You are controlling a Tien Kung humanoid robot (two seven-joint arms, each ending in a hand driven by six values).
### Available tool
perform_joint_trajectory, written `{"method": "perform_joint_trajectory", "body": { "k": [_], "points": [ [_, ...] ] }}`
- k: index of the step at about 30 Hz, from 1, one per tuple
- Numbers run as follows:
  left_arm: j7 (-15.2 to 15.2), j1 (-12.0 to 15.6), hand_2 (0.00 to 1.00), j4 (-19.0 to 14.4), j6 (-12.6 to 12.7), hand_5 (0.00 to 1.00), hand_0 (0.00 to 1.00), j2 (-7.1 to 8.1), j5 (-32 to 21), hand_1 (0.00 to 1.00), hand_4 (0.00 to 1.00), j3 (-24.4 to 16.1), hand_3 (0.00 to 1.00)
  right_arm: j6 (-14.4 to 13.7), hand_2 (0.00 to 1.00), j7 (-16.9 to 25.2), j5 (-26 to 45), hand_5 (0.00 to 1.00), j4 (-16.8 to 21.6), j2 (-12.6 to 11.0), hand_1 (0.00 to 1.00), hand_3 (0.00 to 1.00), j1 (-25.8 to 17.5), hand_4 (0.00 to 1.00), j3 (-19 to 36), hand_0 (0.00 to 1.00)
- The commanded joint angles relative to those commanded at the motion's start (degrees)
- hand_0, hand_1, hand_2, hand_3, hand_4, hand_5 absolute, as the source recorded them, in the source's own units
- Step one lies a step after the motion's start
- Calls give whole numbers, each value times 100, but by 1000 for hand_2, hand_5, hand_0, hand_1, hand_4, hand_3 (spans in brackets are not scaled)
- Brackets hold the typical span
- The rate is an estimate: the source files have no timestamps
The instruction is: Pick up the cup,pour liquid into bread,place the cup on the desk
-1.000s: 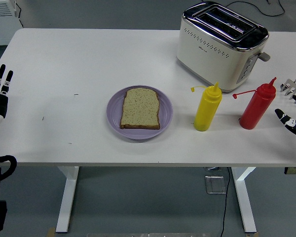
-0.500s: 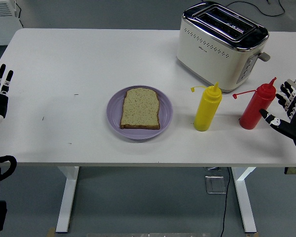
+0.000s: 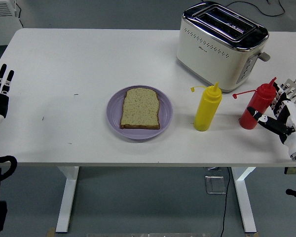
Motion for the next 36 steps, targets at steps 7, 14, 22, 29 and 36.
{"method": "perform_joint_trajectory", "body": {
  "k": [7, 14, 22, 29, 36],
  "points": [
    [2, 15, 805, 18, 0, 992, 795, -5, 0, 784, 509, 16, 718, 32, 972, 41, 173, 205, -136, 28, 932, 998, 143, 902, -147, 998],
    [15, 24, 805, 32, 5, 994, 795, -1, 18, 783, 510, -9, 717, 57, 941, 31, 431, 205, -272, 78, 906, 998, 270, 901, -338, 984],
    [17, 28, 805, 32, 11, 998, 795, -2, 14, 783, 509, -32, 715, -57, 798, 52, 621, 201, -381, 127, 807, 952, 439, 885, -527, 908],
    [8, 27, 804, 27, 11, 996, 795, -7, 1, 782, 507, -63, 714, -334, 643, 92, 827, 184, -544, 148, 681, 797, 631, 855, -773, 751],
    [7, 27, 805, 31, 11, 996, 795, -13, -1, 782, 506, -78, 714, -797, 518, 310, 1259, 119, -783, 255, 544, 640, 837, 771, -1069, 604]
  ]
}}
